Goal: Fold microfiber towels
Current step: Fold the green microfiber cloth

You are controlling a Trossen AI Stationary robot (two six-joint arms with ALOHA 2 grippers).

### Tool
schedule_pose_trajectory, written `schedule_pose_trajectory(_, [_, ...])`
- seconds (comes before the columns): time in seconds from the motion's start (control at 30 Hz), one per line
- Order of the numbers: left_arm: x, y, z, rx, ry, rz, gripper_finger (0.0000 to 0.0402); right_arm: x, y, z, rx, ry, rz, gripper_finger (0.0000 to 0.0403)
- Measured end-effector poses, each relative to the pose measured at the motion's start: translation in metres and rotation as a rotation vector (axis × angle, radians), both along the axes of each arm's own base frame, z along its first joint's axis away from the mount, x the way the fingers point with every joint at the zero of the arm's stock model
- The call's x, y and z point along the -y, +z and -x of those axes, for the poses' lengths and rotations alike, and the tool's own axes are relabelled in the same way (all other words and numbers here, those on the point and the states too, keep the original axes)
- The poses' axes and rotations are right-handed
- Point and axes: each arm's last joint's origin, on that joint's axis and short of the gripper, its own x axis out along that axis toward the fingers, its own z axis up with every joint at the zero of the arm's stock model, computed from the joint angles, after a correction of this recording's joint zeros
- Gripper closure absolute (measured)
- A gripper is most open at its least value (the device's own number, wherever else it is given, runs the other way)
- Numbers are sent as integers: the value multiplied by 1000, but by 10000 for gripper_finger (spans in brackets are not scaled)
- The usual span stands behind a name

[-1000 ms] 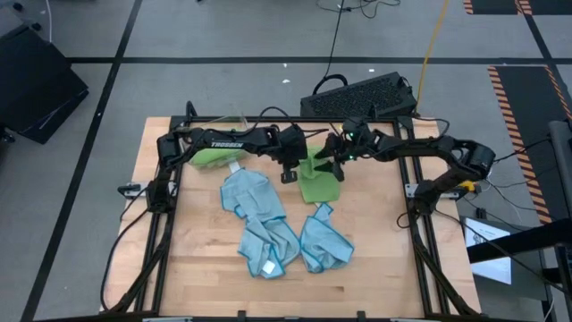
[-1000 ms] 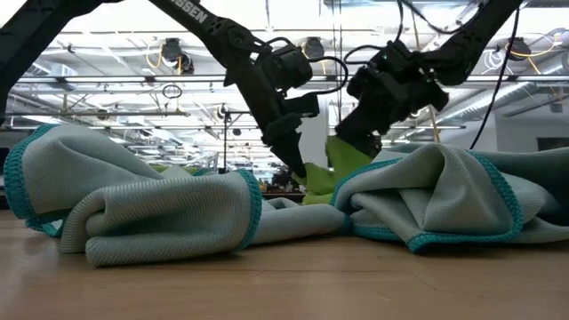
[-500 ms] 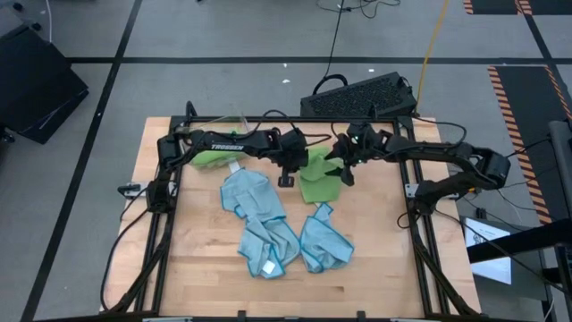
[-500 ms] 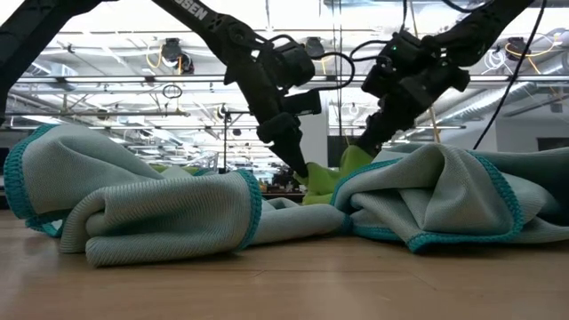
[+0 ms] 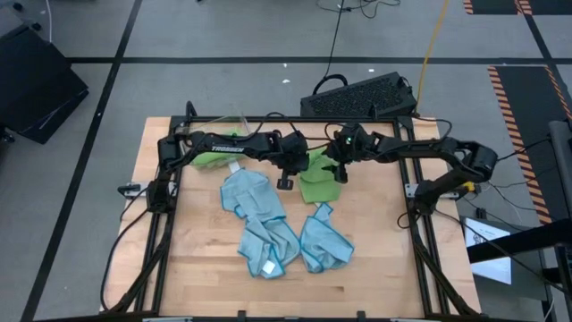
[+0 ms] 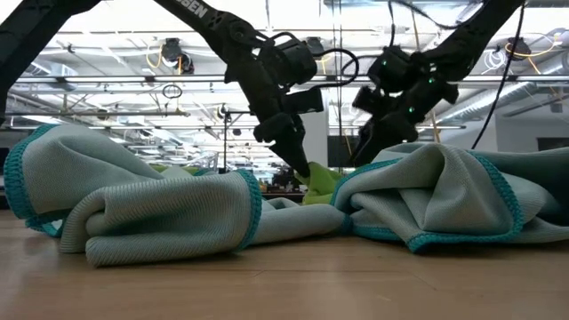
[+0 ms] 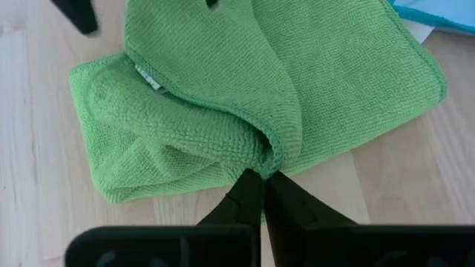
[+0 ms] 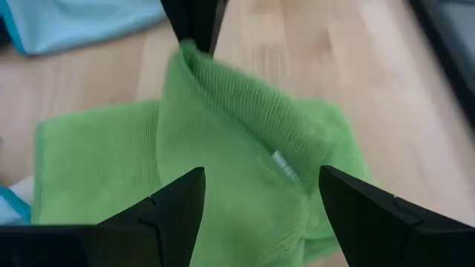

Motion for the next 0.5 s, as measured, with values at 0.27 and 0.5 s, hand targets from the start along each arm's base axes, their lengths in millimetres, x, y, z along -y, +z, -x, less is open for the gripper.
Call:
schedule_pose_trajectory(0.27, [-1, 0, 1, -8, 9, -15, 394, 3, -7, 1, -17, -173, -163, 149])
schedule_pose_trajectory(0.5, [-1, 0, 1, -9, -3, -23, 385, 19, -10, 10, -1, -455, -326, 149])
